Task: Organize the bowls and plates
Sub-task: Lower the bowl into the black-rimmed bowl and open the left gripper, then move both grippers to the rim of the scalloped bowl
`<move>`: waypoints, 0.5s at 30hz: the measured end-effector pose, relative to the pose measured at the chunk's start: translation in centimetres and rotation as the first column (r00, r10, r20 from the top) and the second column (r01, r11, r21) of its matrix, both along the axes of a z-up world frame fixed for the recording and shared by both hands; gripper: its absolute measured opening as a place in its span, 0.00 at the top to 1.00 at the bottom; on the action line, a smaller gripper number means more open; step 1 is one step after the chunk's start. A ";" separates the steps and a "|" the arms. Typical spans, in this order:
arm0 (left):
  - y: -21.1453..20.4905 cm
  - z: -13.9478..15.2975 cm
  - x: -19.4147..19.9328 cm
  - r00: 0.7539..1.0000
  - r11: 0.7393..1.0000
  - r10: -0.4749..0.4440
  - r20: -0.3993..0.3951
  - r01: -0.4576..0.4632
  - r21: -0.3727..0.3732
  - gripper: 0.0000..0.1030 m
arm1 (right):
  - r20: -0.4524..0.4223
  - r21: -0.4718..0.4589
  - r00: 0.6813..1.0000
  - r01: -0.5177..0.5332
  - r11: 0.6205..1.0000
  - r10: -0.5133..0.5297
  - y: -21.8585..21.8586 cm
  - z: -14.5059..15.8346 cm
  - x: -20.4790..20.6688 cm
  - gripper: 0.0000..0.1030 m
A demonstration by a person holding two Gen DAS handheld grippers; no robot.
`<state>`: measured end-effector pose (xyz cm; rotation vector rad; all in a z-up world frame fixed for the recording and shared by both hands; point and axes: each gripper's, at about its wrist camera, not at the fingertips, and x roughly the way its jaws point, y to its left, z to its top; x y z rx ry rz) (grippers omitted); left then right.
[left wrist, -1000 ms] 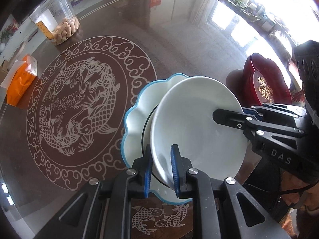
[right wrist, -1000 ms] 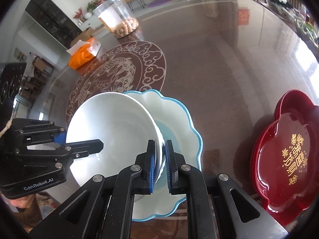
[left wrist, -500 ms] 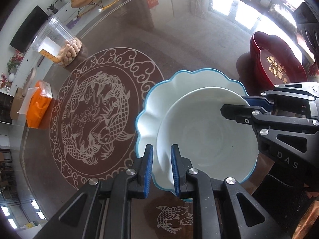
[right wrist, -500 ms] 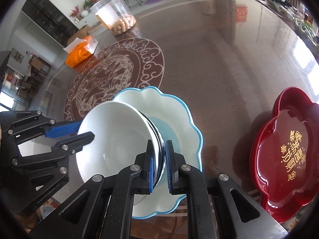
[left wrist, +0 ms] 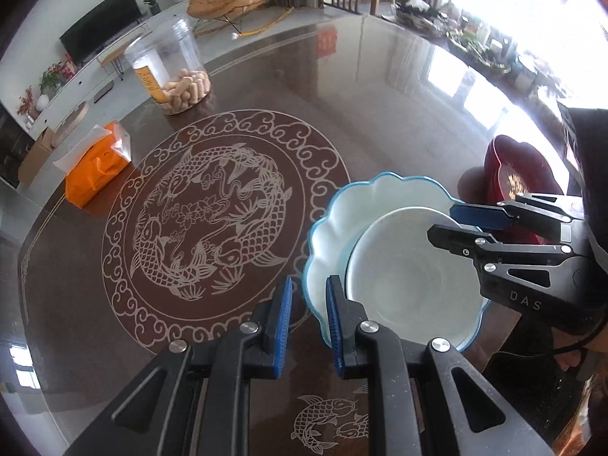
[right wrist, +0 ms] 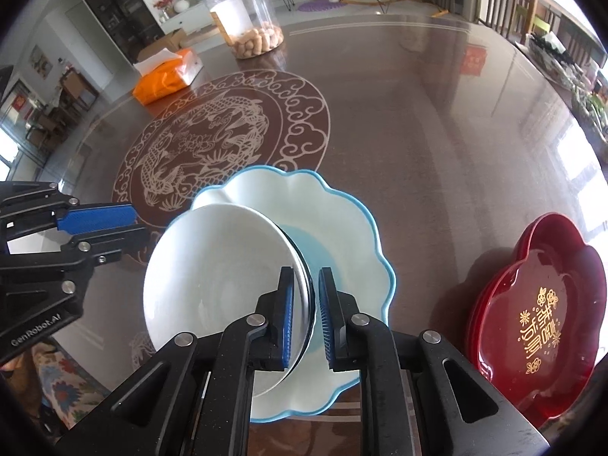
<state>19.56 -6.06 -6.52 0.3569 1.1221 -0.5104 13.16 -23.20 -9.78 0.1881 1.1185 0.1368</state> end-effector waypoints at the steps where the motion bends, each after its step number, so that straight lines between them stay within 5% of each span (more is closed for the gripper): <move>1: 0.8 0.3 -0.2 0.999 0.999 0.028 0.023 -0.028 -0.031 0.82 | 0.010 0.009 1.000 0.013 1.000 -0.013 -0.3 0.1 0.0 0.61; 6: 4.8 1.9 -3.0 0.970 0.969 0.178 0.168 -0.143 -0.199 0.82 | 0.066 0.044 0.995 0.074 0.996 -0.077 -1.8 1.5 -0.2 0.48; 10: 5.9 2.3 -6.5 0.927 0.954 0.250 0.280 -0.187 -0.234 0.78 | 0.202 -0.027 0.969 0.152 0.988 -0.143 -1.8 4.7 -3.0 0.38; 11: 6.0 2.2 -7.2 0.922 0.950 0.263 0.284 -0.196 -0.244 0.74 | 0.235 -0.045 0.959 0.175 0.984 -0.159 -1.5 5.4 -4.0 0.35; 13: 6.1 1.9 -8.5 0.911 0.937 0.297 0.286 -0.220 -0.271 0.32 | 0.300 -0.067 0.937 0.207 0.976 -0.178 -0.6 6.4 -6.5 0.33; 15: 6.3 1.9 -10.3 0.880 0.922 0.343 0.328 -0.248 -0.298 0.20 | 0.360 -0.088 0.911 0.251 0.964 -0.204 0.3 6.6 -9.1 0.33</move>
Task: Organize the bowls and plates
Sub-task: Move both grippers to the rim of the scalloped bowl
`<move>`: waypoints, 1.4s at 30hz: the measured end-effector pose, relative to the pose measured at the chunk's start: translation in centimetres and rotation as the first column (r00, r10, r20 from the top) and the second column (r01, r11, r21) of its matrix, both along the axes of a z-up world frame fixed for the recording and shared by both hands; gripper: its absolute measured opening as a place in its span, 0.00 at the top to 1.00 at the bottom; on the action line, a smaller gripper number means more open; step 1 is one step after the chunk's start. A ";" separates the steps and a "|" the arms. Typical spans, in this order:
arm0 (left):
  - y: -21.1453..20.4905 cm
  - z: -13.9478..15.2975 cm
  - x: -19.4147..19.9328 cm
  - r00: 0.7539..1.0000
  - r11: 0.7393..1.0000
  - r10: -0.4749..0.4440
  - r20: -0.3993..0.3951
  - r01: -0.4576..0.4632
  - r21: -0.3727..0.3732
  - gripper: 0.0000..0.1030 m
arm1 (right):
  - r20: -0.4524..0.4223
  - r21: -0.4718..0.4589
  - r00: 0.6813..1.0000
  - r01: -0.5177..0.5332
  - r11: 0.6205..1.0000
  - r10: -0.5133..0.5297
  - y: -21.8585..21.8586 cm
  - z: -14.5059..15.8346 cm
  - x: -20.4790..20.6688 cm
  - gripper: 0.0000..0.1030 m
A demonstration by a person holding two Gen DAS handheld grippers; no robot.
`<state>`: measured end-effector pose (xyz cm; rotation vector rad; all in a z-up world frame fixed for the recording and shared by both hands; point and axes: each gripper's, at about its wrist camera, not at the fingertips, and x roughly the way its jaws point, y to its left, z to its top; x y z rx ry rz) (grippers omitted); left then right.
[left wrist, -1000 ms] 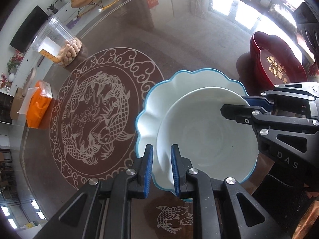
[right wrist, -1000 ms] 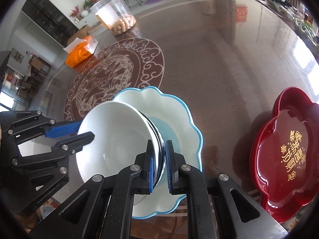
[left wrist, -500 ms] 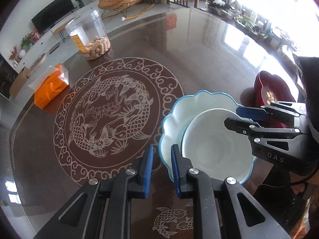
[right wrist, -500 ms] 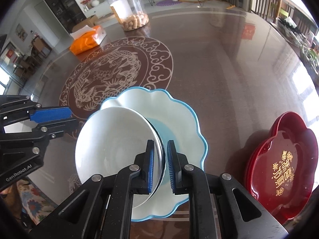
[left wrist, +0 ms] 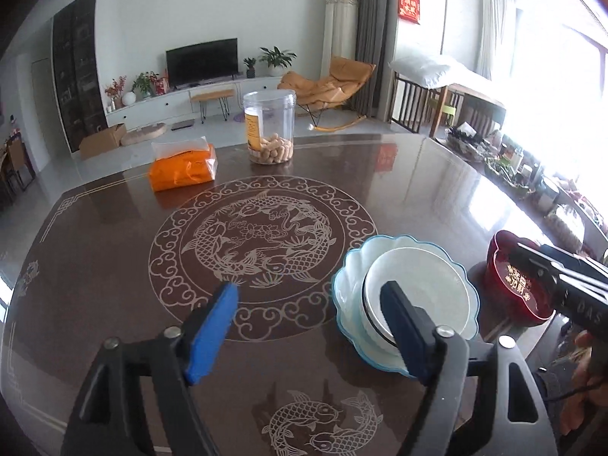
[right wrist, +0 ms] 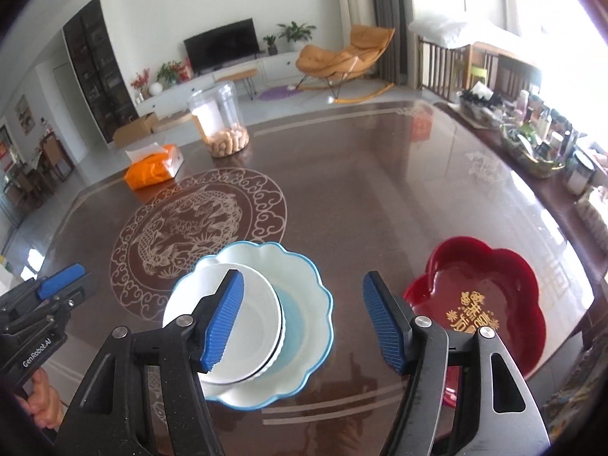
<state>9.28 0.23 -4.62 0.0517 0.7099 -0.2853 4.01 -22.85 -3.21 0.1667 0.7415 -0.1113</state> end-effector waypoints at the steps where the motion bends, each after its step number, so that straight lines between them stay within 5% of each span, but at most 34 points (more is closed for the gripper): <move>1: 0.0 0.0 -0.6 1.000 1.000 0.018 0.021 -0.018 0.002 0.14 | 0.027 -0.017 0.999 0.025 1.000 -0.024 0.5 -0.1 -1.4 0.33; 8: 0.0 -0.6 -1.9 0.995 0.995 0.096 0.014 -0.096 0.028 0.07 | 0.144 -0.084 0.982 0.132 0.988 -0.119 2.1 -1.9 -7.5 0.33; 13: 0.7 -1.7 -1.3 0.986 0.987 0.158 -0.060 -0.157 0.016 0.06 | 0.151 -0.109 0.977 0.167 0.980 -0.150 1.8 -2.2 -7.7 0.31; 20: 1.2 -2.6 -1.1 0.977 0.974 0.209 -0.038 -0.204 0.102 0.06 | 0.173 -0.109 0.973 0.171 0.979 -0.151 2.2 -3.2 -9.0 0.31; 24: 0.9 -3.2 -0.8 0.985 0.980 0.162 -0.053 -0.154 0.123 0.06 | 0.200 -0.129 0.966 0.193 0.973 -0.165 2.5 -3.2 -9.7 0.31; 29: 2.3 -5.1 1.2 0.982 0.998 0.058 -0.182 -0.062 -0.014 0.06 | 0.136 -0.105 0.986 0.113 0.988 -0.099 2.6 -4.1 -8.7 0.30; 34: 3.0 -7.4 5.6 0.947 0.995 -0.033 -0.321 0.001 -0.098 0.06 | 0.071 -0.012 0.997 0.044 0.999 -0.043 1.2 -4.4 -6.8 0.30; 38: 1.8 -9.3 9.5 0.889 0.985 -0.118 -0.442 0.049 -0.165 0.06 | -0.032 0.056 0.998 0.047 0.997 -0.045 -1.6 -4.0 -2.5 0.30; 42: 0.5 -10.3 10.9 0.854 0.969 -0.208 -0.478 0.115 -0.216 0.08 | -0.148 0.073 0.989 -0.011 0.997 0.022 -3.3 -4.6 1.5 0.32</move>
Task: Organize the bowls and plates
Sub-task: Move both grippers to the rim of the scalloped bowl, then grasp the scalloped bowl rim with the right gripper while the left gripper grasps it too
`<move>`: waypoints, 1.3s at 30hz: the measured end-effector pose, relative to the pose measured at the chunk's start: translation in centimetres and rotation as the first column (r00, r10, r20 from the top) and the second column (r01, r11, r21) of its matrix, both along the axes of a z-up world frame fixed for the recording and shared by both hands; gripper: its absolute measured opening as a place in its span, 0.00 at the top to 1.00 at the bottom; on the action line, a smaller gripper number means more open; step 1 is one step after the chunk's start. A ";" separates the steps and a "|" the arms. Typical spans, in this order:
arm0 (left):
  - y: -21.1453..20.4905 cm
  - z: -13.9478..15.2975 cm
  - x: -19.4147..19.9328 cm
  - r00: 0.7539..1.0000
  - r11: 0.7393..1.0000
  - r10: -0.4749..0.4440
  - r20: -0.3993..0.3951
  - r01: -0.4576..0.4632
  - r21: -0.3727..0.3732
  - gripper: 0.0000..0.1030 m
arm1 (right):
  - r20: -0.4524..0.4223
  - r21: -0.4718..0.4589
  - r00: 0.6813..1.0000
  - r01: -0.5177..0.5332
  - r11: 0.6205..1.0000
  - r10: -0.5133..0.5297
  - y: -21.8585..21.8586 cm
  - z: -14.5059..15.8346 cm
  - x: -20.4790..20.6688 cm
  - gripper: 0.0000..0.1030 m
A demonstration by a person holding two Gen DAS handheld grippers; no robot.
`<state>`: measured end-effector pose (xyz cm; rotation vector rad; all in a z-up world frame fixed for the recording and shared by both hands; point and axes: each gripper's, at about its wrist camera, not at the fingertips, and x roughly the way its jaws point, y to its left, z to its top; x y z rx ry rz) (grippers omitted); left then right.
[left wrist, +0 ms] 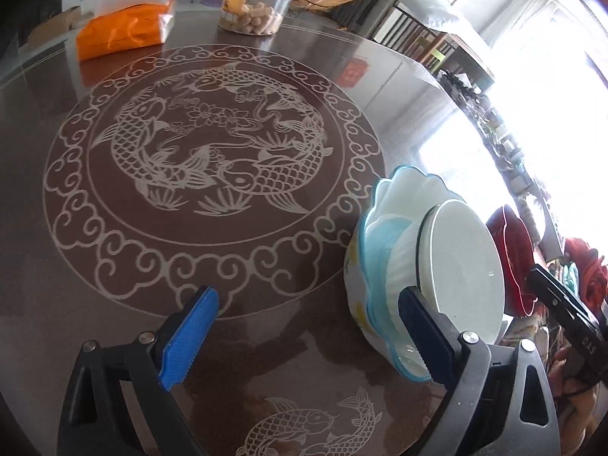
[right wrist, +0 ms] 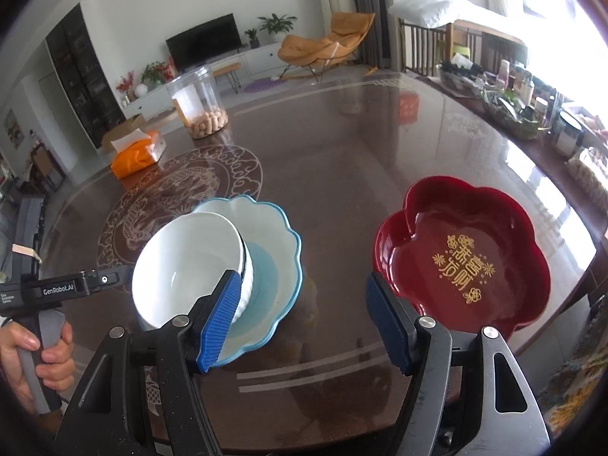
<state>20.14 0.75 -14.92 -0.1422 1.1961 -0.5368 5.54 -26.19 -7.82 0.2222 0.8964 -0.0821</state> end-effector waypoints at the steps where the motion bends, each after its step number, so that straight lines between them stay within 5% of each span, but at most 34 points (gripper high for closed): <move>1: -0.3 -0.1 0.0 1.000 1.000 -0.019 0.010 0.018 0.014 0.09 | -0.020 0.002 1.000 -0.018 1.000 0.018 -0.2 -0.1 0.6 0.32; 7: -0.5 -0.7 0.2 1.000 1.000 -0.007 0.021 0.006 0.013 0.09 | -0.052 0.068 0.998 -0.030 0.997 0.034 -1.9 -0.1 1.8 0.32; 15: -1.6 -1.5 -0.1 0.996 0.991 -0.019 0.083 0.008 0.137 0.09 | -0.119 0.054 0.990 -0.075 0.996 0.081 -1.8 -1.7 2.7 0.36; 20: -1.9 -1.7 0.2 0.996 0.990 -0.034 0.088 0.021 0.143 0.08 | -0.177 0.042 0.972 -0.148 0.988 0.153 -1.0 -3.3 4.0 0.68; 24: -1.3 -2.2 0.6 0.999 0.997 -0.030 0.042 0.026 0.079 0.09 | -0.192 0.064 0.958 -0.204 0.977 0.212 -0.8 -4.7 4.9 0.69; 26: -1.1 -2.4 0.8 0.998 0.998 -0.049 0.030 0.048 0.051 0.11 | -0.201 0.057 0.953 -0.218 0.974 0.225 -0.6 -5.2 5.4 0.69; 31: -1.7 -1.6 0.8 0.992 0.992 -0.124 -0.001 0.124 -0.014 0.45 | -0.208 0.072 0.949 -0.229 0.971 0.239 -0.6 -5.7 6.2 0.80; 39: -1.8 -0.5 0.2 0.976 0.977 -0.214 0.047 0.215 -0.005 0.45 | -0.194 0.098 0.948 -0.239 0.966 0.254 -0.5 -5.8 5.3 0.81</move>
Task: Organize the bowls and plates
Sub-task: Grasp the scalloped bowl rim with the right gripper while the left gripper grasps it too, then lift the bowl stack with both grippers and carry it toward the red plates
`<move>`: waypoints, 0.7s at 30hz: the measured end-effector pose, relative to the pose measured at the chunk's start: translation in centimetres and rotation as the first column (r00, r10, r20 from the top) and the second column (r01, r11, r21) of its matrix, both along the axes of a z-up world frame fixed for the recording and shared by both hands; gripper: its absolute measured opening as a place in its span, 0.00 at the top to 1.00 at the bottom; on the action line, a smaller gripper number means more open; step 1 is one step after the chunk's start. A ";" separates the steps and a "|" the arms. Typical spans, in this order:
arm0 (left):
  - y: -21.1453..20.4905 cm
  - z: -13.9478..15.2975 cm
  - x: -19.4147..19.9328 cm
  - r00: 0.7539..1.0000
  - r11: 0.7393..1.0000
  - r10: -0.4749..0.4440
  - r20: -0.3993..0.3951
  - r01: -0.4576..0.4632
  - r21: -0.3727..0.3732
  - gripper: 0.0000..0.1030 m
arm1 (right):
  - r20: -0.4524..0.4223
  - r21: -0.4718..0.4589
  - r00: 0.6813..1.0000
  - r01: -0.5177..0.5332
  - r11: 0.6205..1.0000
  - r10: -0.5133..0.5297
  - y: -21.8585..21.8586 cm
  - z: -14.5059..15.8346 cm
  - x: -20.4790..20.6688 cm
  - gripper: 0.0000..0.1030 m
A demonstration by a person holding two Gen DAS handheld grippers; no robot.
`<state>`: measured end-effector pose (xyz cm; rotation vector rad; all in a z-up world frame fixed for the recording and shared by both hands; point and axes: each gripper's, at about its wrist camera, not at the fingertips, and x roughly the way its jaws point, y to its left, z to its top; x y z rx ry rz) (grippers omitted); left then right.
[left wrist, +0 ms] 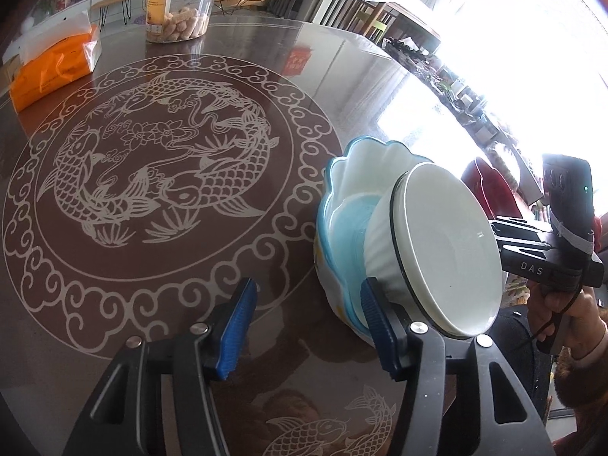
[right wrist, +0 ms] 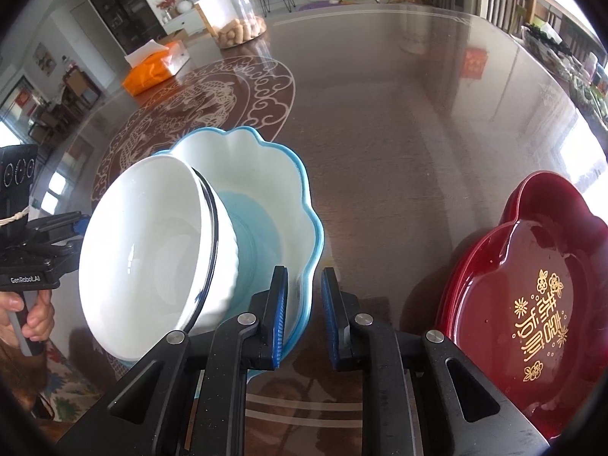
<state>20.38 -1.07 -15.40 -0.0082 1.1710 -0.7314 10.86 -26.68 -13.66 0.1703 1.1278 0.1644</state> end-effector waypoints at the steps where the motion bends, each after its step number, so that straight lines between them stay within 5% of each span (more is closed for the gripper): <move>1: -0.4 0.0 0.1 1.000 1.000 -0.009 0.004 0.009 0.013 0.45 | 0.001 0.003 1.000 0.000 1.000 0.000 0.0 0.0 0.0 0.81; 3: -1.1 -0.2 0.3 0.999 0.998 -0.035 0.026 0.034 0.044 0.45 | 0.000 0.016 1.000 0.000 1.000 0.000 -0.1 -0.2 0.1 0.81; 6: -1.3 -1.3 1.8 0.999 1.000 -0.006 -0.051 0.007 0.022 0.46 | 0.003 0.026 1.000 0.000 1.000 -0.001 -0.1 -0.3 0.3 0.80; 10: -2.1 -1.2 2.1 0.995 0.999 -0.015 -0.095 0.011 -0.045 0.82 | -0.004 0.042 1.000 -0.002 0.999 0.002 -0.2 -0.6 0.7 0.81; 12: -2.7 -0.7 1.6 0.999 1.000 0.002 -0.055 -0.002 0.007 0.84 | -0.017 0.079 1.000 -0.002 0.997 0.004 -0.4 -0.8 0.9 0.86; 16: -2.5 -0.6 1.6 0.989 0.994 0.104 -0.108 -0.102 0.025 0.90 | -0.033 0.047 0.999 0.012 0.999 -0.011 0.1 -0.6 1.0 0.89; 21: -1.9 -0.6 1.3 0.983 0.994 0.114 -0.143 -0.113 0.013 0.91 | -0.039 0.089 0.999 0.038 0.995 -0.035 0.0 -0.2 0.2 0.89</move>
